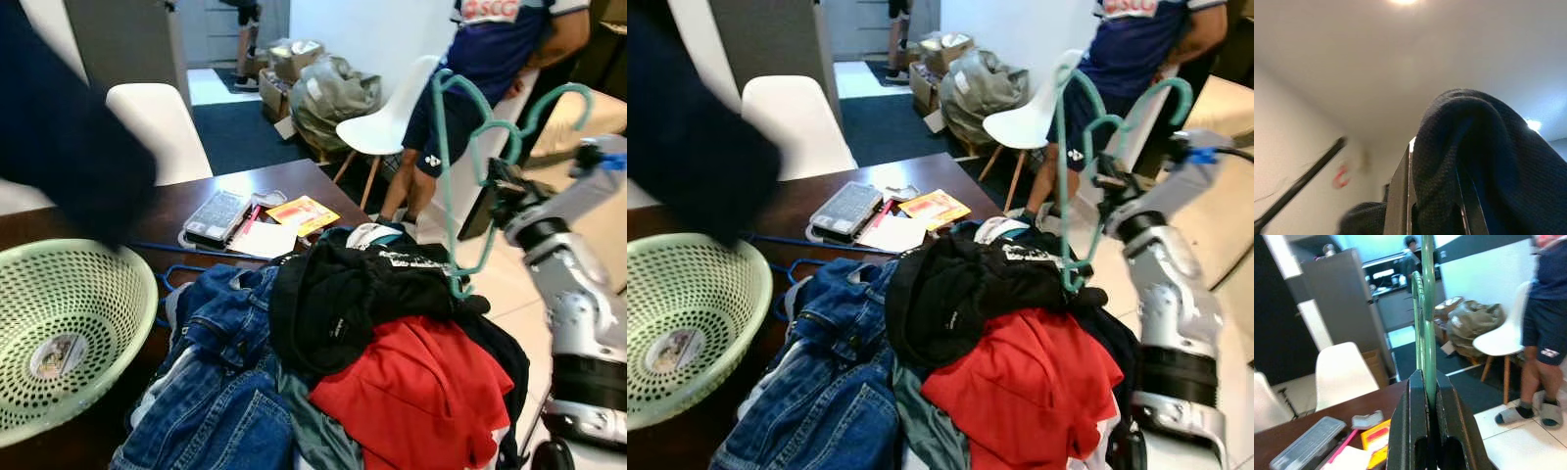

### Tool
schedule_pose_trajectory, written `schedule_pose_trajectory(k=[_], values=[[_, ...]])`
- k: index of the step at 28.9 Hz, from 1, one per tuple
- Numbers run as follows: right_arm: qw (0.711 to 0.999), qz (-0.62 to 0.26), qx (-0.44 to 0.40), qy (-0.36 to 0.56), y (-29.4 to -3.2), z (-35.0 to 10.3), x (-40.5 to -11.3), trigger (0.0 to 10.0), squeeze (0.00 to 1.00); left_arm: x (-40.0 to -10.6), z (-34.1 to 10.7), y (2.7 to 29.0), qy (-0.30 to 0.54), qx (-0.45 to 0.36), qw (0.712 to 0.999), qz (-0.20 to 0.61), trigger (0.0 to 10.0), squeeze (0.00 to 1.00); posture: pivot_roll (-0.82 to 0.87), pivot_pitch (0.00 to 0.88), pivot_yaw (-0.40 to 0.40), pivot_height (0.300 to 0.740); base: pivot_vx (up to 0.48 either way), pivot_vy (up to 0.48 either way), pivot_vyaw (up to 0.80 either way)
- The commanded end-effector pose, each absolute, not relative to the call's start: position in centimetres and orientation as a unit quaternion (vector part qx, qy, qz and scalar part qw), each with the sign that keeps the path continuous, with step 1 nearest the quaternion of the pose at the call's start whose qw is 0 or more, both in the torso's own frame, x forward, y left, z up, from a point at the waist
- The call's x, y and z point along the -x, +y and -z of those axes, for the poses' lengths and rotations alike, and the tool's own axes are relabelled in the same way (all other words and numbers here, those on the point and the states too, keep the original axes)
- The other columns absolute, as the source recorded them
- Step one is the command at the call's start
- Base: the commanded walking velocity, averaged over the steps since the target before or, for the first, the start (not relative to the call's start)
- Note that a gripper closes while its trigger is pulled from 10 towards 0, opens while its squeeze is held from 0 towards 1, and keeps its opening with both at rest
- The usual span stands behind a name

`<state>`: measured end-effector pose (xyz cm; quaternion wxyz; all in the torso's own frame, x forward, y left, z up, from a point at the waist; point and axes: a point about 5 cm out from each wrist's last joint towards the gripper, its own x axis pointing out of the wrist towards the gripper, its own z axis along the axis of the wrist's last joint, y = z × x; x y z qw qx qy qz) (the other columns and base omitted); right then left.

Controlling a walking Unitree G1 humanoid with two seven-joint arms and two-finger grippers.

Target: Hang hanger

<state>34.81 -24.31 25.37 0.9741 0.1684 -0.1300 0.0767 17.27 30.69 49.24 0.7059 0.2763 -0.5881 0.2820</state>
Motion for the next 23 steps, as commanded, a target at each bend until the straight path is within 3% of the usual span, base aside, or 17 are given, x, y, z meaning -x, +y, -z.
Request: schedule_pose_trajectory(k=[1,3,4,6,7,8,9,10,18,23], values=[[0.973,-0.087,-0.165,-0.135,-23.8,-25.7,-35.4,10.0,0.00,-16.9,-48.9,30.3,-0.577,-0.280,0.716,-0.274,0.0,0.00,0.12,0.000,-0.145,0.740,0.000,0.000,0.00],[0.974,-0.096,-0.159,-0.130,-23.2,-25.7,-35.9,10.0,0.00,-18.4,-47.1,30.2,-0.536,-0.283,0.752,-0.259,0.0,0.00,0.14,0.000,-0.157,0.740,0.000,0.000,0.00],[0.974,-0.096,-0.159,-0.130,-23.2,-25.7,-35.9,10.0,0.00,-18.4,-47.1,30.2,-0.536,-0.283,0.752,-0.259,0.0,0.00,0.14,0.000,-0.157,0.740,0.000,0.000,0.00],[0.974,-0.113,-0.150,-0.124,-22.5,-25.5,-36.2,10.0,0.00,-20.2,-44.4,30.5,-0.480,-0.281,0.795,-0.242,0.0,0.00,0.15,0.000,-0.167,0.740,0.000,0.000,0.00],[0.974,-0.113,-0.150,-0.124,-22.5,-25.5,-36.2,10.0,0.00,-20.2,-44.4,30.5,-0.480,-0.281,0.795,-0.242,0.0,0.00,0.15,0.000,-0.167,0.740,0.000,0.000,0.00],[0.976,-0.122,-0.138,-0.118,-22.1,-25.3,-36.2,10.0,0.00,-21.1,-42.8,30.8,-0.452,-0.267,0.819,-0.232,0.0,0.00,0.15,0.000,-0.168,0.740,0.000,0.000,0.00],[0.975,-0.133,-0.135,-0.117,-21.7,-25.2,-36.2,10.0,0.00,-21.7,-41.1,31.1,-0.430,-0.246,0.840,-0.223,1.4,0.00,0.15,0.000,-0.169,0.740,0.000,0.000,0.00],[0.975,-0.138,-0.131,-0.117,-21.6,-25.2,-36.1,10.0,0.00,-22.1,-40.3,31.2,-0.422,-0.226,0.852,-0.212,0.0,0.00,0.14,0.000,-0.166,0.740,0.000,0.000,0.00],[0.973,-0.130,-0.140,-0.129,-22.3,-25.5,-36.2,10.0,0.00,-21.6,-42.2,30.1,-0.446,-0.240,0.842,-0.186,0.0,0.00,0.13,0.000,-0.150,0.740,0.000,0.000,0.00],[0.973,-0.111,-0.151,-0.132,-23.0,-25.5,-36.2,10.0,0.00,-20.9,-44.9,26.7,-0.494,-0.249,0.827,-0.098,0.0,0.00,0.12,0.000,-0.141,0.740,0.000,0.000,0.00]])
